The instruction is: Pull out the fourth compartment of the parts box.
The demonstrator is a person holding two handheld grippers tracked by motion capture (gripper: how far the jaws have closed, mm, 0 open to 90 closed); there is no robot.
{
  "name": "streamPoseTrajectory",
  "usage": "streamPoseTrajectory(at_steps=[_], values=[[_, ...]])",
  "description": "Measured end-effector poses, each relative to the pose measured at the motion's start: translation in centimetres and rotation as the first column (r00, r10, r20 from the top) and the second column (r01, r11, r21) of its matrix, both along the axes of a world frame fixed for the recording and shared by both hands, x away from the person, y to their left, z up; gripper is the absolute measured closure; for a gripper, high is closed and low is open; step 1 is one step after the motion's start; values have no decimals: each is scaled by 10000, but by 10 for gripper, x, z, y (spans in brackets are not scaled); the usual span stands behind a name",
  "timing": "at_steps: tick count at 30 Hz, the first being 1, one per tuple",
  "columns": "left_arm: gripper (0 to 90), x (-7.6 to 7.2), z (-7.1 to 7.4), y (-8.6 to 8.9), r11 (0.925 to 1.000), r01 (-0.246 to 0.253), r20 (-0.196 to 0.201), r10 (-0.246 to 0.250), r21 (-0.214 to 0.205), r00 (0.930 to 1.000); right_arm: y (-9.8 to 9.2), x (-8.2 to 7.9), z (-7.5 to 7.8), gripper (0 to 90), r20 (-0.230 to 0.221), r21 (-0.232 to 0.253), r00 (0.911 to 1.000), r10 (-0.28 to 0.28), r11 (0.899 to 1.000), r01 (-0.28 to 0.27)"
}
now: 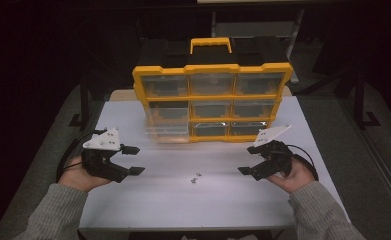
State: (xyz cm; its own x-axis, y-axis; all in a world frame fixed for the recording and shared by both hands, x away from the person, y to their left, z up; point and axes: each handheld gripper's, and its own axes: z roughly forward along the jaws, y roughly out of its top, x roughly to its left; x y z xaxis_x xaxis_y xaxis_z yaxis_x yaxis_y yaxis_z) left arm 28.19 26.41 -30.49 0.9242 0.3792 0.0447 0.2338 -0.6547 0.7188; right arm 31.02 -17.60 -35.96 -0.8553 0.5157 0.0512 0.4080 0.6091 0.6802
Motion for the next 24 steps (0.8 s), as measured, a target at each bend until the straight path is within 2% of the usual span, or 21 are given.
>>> streamPoseTrajectory(at_steps=[9,11,16,24], values=[[342,-10,-15,6,9997,-246,-25,246,-76,9997,19,4,0,240,-71,-37,9992,388,9992,-388],[337,-11,-18,8,9995,-322,-65,322,7,9995,22,4,0,243,-70,-12,9990,445,9990,-446],[330,-15,-26,13,9984,-550,-129,549,-91,9984,27,7,0,244,-56,-16,9983,583,9983,-583],[316,-19,-31,14,9974,-711,0,711,-137,9975,33,10,7,252,1,-11,9970,776,9970,-776]])
